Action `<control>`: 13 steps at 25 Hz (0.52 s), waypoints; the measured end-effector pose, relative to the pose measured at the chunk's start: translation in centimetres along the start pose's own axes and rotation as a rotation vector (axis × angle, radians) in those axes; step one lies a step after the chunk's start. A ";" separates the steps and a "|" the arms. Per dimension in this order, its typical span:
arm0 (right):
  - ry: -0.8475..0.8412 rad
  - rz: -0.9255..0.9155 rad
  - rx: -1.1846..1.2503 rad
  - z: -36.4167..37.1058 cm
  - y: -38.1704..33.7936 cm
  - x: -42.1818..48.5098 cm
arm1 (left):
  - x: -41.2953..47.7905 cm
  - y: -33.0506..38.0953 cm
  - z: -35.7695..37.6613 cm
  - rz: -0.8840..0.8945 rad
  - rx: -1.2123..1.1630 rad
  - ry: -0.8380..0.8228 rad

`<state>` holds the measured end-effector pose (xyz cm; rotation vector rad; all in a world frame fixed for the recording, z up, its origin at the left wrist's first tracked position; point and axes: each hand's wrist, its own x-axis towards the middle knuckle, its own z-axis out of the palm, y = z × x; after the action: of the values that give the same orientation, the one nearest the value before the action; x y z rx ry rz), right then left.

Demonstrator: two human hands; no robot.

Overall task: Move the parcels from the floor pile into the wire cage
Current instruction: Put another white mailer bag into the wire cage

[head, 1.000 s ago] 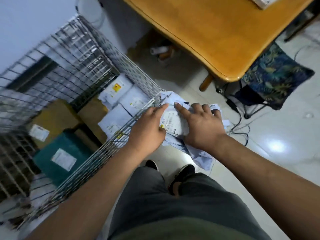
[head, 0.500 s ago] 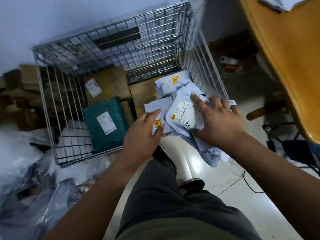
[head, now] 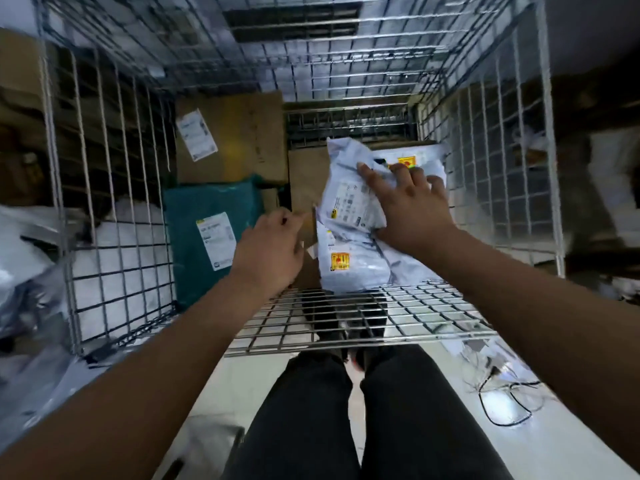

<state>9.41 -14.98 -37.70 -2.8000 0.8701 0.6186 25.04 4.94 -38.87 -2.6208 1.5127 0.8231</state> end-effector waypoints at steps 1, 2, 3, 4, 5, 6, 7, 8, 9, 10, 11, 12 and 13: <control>-0.007 -0.041 -0.025 1.2 -0.1 2.6 | 1.3 -0.8 0.9 -0.017 0.000 -0.014; -0.018 -0.080 -0.052 2.5 -0.1 5.0 | 2.5 -1.6 1.9 -0.036 -0.008 -0.023; -0.032 -0.117 -0.079 4.0 0.0 7.4 | 3.7 -2.3 3.0 -0.052 -0.014 -0.031; -0.045 -0.147 -0.098 5.4 0.0 9.8 | 4.9 -3.0 4.1 -0.071 -0.020 -0.047; -0.053 -0.168 -0.108 7.0 0.1 12.1 | 6.1 -3.6 5.1 -0.091 -0.032 -0.068; -0.058 -0.187 -0.114 8.3 0.1 14.4 | 7.4 -4.3 6.2 -0.109 -0.041 -0.088; -0.064 -0.205 -0.116 9.7 0.0 16.5 | 8.4 -4.9 7.4 -0.124 -0.042 -0.102; -0.076 -0.224 -0.114 11.0 -0.1 18.3 | 9.4 -5.5 8.4 -0.136 -0.043 -0.114; -0.085 -0.243 -0.106 12.0 -0.3 19.9 | 10.3 -6.1 9.2 -0.143 -0.050 -0.116; -0.096 -0.257 -0.093 13.3 -0.7 21.4 | 11.3 -6.7 10.4 -0.152 -0.060 -0.123; -0.100 -0.267 -0.082 14.5 -1.1 22.9 | 12.4 -7.2 11.4 -0.156 -0.062 -0.130; -0.100 -0.275 -0.076 15.7 -1.6 23.9 | 13.1 -7.6 12.3 -0.158 -0.055 -0.139; -0.098 -0.286 -0.081 16.9 -2.1 24.9 | 13.8 -7.9 13.2 -0.160 -0.048 -0.144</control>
<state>23.39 -21.66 -63.56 -2.8597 0.4233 0.7490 31.20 1.44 -58.29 -2.6084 1.2454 1.0181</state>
